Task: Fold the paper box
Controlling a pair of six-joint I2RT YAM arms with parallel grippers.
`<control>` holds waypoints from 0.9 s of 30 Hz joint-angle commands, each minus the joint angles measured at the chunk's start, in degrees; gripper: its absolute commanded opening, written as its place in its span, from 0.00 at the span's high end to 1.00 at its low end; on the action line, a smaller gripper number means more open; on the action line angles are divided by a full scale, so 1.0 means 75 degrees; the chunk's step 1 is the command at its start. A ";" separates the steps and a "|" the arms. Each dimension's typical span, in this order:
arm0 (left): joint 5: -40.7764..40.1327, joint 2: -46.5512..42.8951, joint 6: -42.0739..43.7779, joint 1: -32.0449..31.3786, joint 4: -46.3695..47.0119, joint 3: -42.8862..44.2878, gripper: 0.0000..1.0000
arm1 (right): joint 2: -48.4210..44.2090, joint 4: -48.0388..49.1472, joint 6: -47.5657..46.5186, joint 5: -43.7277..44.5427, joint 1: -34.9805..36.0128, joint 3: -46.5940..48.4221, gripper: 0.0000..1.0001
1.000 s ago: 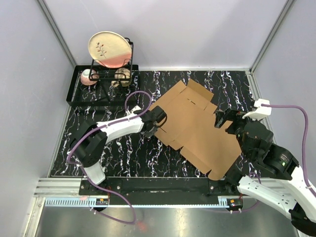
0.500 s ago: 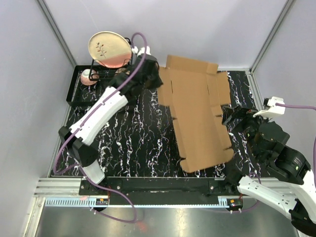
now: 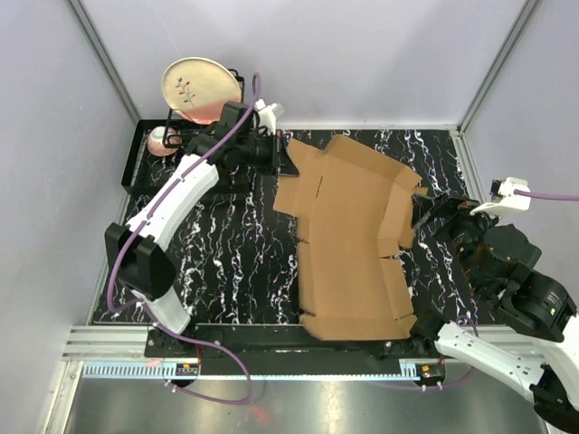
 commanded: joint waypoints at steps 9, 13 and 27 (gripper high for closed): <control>-0.3060 0.1607 0.1459 0.0264 -0.2219 0.1403 0.91 | -0.0071 -0.0034 0.0099 -0.0140 -0.0003 -0.0433 0.00; -0.4384 0.2555 0.1928 0.0323 -0.2909 0.2877 0.91 | 0.0011 -0.0057 0.0239 -0.0222 -0.0003 -0.0608 0.00; -0.5055 0.0723 0.1228 0.0159 -0.2093 0.1563 0.37 | 0.0830 0.0247 0.0602 0.0046 -0.0003 -0.1066 0.00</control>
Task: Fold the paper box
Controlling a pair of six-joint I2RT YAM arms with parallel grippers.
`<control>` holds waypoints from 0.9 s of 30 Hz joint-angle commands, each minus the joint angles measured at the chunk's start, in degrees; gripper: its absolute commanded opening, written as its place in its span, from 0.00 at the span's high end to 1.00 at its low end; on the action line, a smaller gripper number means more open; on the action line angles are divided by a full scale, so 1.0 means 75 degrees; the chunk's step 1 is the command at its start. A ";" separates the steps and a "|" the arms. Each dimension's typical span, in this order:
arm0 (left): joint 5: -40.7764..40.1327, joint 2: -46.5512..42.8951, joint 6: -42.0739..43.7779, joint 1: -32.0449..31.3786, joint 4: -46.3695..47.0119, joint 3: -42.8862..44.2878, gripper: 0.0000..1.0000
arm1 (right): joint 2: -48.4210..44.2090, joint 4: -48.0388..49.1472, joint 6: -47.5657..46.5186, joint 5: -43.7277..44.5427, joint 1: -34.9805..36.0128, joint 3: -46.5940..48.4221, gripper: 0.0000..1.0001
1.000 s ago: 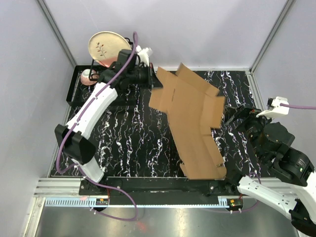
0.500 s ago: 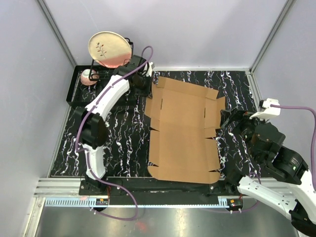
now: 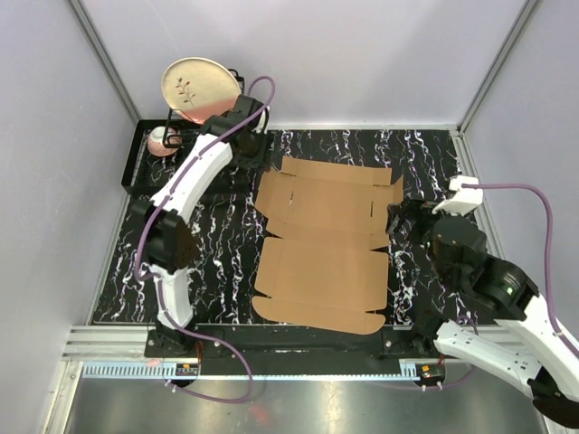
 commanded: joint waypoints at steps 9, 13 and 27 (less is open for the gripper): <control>-0.0551 -0.4140 -0.3837 -0.2709 0.5468 -0.7067 0.43 | 0.2490 0.0437 0.1436 0.0866 -0.0736 -0.0268 0.00; -0.0762 -0.3800 -0.4509 -0.3273 0.5856 -0.7963 0.45 | 0.3262 0.0858 0.1811 -0.0845 -0.2403 -0.0619 0.00; -0.1020 -0.3845 -0.4885 -0.3297 0.5822 -0.9416 0.46 | 0.7221 0.1328 0.1964 -0.0847 -0.4138 0.0141 0.05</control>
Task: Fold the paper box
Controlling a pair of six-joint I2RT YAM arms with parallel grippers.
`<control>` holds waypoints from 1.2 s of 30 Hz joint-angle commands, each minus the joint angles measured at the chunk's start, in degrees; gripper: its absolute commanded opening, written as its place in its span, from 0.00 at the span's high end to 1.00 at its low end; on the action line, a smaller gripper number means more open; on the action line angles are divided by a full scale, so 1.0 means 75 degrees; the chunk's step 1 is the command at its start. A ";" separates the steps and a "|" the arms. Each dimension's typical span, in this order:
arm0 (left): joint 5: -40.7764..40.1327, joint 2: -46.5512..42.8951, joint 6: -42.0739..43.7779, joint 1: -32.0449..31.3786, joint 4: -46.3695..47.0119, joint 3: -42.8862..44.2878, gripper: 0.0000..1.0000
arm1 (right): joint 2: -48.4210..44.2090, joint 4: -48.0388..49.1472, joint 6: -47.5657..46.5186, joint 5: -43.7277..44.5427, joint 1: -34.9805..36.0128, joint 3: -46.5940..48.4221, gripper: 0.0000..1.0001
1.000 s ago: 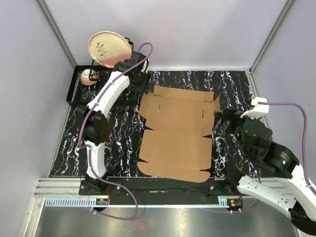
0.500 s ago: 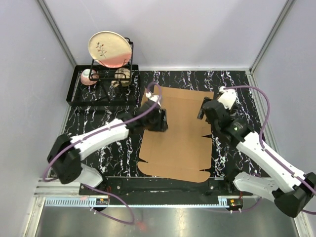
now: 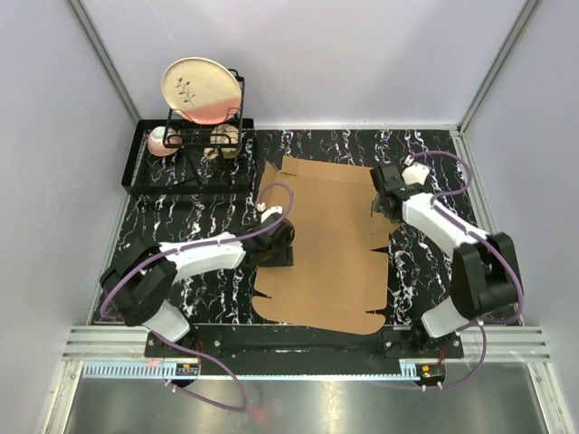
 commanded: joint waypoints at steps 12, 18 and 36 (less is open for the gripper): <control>-0.0201 -0.0692 -0.0008 0.0342 0.0278 -0.0752 0.47 | 0.1643 0.1548 0.0142 -0.0787 -0.0852 -0.0253 0.53; -0.0037 -0.0774 -0.0066 0.0342 0.0231 -0.0705 0.47 | 0.0787 0.1597 0.0259 -0.1291 -0.0852 -0.1167 0.59; -0.0672 -0.1173 0.0496 0.1440 -0.0927 0.0888 0.40 | -0.1442 0.1417 -0.0104 -0.3064 -0.0817 0.0787 0.00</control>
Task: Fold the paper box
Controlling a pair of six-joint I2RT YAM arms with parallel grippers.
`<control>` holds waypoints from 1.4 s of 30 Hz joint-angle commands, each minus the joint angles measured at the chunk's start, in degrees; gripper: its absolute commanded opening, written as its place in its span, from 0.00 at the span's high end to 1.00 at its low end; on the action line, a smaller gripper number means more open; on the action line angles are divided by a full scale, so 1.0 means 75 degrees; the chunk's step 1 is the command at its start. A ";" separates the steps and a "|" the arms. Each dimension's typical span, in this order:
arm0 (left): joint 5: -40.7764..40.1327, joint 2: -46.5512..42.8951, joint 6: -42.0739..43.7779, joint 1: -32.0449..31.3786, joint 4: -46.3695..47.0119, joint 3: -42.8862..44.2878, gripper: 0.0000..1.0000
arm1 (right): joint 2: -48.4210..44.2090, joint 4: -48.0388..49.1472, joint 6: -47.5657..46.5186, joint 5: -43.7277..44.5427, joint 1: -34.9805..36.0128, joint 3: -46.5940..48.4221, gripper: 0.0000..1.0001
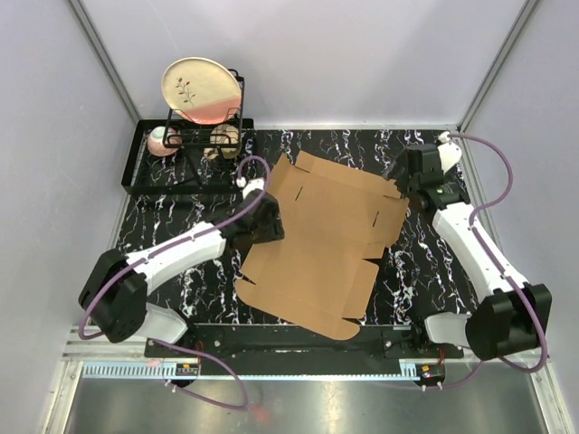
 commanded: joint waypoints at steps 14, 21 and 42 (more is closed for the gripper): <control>-0.0055 0.0010 -0.0071 0.1886 -0.1002 -0.0035 0.01 | 0.2184 0.2071 -0.0267 -0.4114 0.1184 0.0932 0.03; 0.1631 0.0690 -0.0071 0.2319 0.0613 -0.0937 0.02 | 0.1459 0.2540 -0.0034 -0.4453 0.1489 -0.0052 0.03; 0.4375 0.0225 0.0315 0.2367 0.2350 -0.2414 1.00 | -0.1343 0.1721 -0.0443 -0.4793 0.1642 -0.1108 0.04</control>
